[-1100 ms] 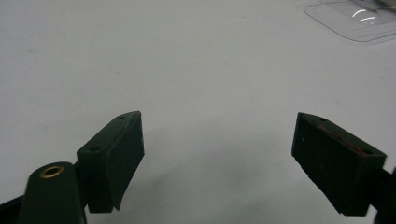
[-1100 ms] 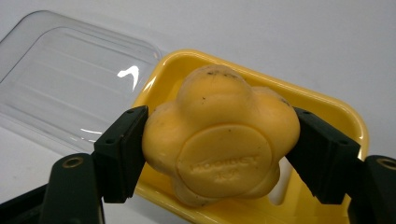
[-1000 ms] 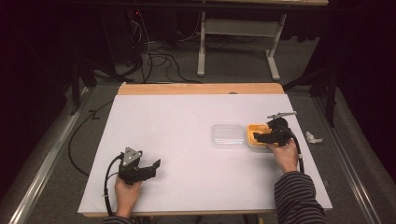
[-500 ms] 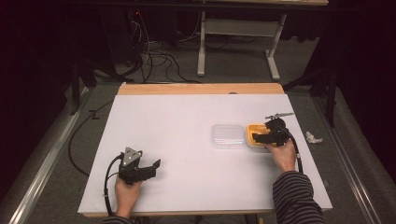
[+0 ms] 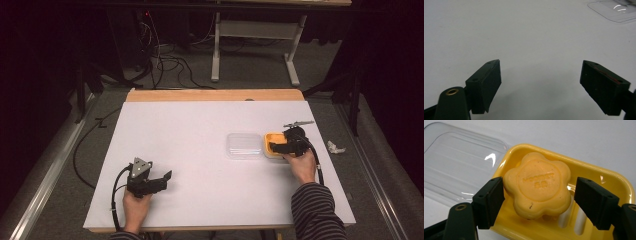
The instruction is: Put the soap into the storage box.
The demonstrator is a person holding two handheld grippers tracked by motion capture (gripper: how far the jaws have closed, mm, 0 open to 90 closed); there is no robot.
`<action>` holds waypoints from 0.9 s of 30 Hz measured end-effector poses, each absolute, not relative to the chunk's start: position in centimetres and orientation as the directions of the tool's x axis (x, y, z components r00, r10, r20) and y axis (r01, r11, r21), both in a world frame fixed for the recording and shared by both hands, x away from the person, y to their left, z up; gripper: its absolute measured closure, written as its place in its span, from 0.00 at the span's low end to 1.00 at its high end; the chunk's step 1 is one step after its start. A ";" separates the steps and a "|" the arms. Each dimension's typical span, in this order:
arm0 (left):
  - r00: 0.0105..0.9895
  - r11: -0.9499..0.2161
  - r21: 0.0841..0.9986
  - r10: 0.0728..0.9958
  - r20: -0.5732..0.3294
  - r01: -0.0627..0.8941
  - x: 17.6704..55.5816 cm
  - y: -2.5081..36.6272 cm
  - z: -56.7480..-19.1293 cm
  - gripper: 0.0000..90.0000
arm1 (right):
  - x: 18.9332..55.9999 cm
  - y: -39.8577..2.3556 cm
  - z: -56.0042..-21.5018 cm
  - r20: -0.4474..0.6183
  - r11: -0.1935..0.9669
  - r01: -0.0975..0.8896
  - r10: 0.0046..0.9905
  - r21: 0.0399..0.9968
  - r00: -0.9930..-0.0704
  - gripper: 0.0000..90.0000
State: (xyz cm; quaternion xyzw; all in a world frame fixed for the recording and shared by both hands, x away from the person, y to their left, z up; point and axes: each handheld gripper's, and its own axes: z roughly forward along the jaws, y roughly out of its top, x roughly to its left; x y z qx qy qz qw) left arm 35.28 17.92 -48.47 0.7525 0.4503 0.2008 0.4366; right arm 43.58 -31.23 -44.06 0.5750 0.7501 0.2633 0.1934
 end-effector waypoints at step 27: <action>0.508 -0.208 0.841 0.857 -0.089 0.499 35.2 17.9 -48.5 0.19 | 42.2 -31.7 -42.6 -0.003 0.194 0.710 0.965 0.677 -0.261 0.30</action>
